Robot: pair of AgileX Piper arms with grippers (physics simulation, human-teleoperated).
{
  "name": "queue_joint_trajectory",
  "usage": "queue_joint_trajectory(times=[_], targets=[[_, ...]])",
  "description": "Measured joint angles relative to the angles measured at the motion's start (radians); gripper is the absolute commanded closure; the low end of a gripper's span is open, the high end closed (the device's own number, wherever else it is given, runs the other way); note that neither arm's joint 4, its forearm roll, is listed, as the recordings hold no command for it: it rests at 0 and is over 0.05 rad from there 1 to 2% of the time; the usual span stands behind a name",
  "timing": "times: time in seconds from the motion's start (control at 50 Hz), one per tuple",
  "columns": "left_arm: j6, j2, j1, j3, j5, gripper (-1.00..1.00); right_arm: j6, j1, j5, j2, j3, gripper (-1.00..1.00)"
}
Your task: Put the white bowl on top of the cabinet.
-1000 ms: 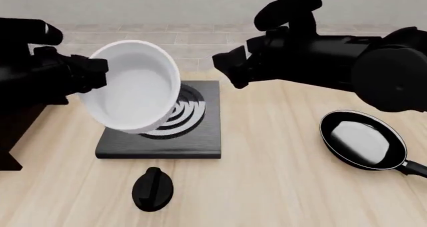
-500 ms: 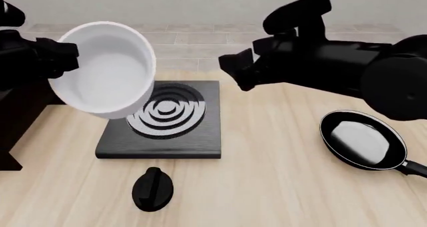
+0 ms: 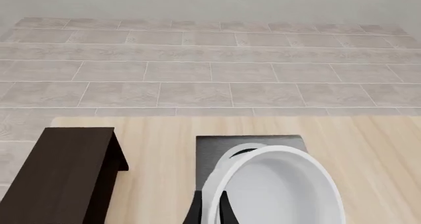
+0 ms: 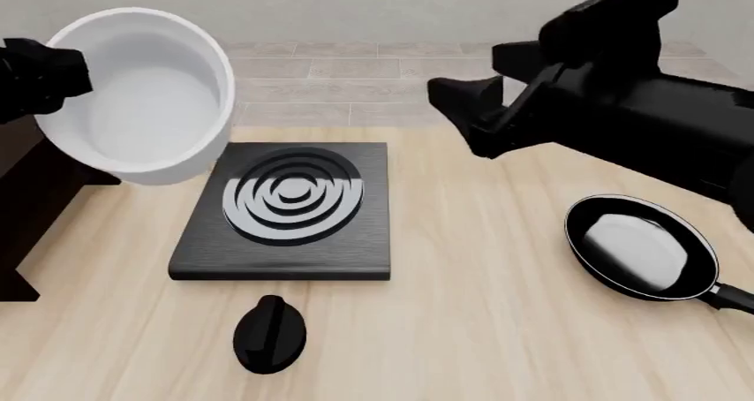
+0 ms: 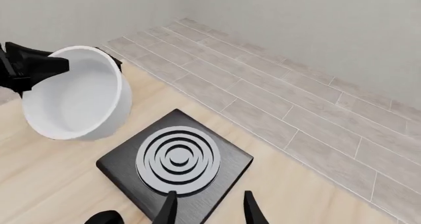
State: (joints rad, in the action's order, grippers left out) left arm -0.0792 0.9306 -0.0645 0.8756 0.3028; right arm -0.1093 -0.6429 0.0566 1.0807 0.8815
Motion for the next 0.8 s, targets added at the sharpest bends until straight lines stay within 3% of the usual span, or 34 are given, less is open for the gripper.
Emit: queue_joint_trajectory(times=[0.42, 0.8], targets=[[0.005, -0.014, 0.085, 0.017, 0.012, 1.00, -0.074, 0.066, -0.116, -0.163, -0.170, -1.00], [0.005, -0.023, 0.180, 0.041, 0.022, 1.00, -0.111, 0.105, -0.186, -0.193, -0.257, -1.00]])
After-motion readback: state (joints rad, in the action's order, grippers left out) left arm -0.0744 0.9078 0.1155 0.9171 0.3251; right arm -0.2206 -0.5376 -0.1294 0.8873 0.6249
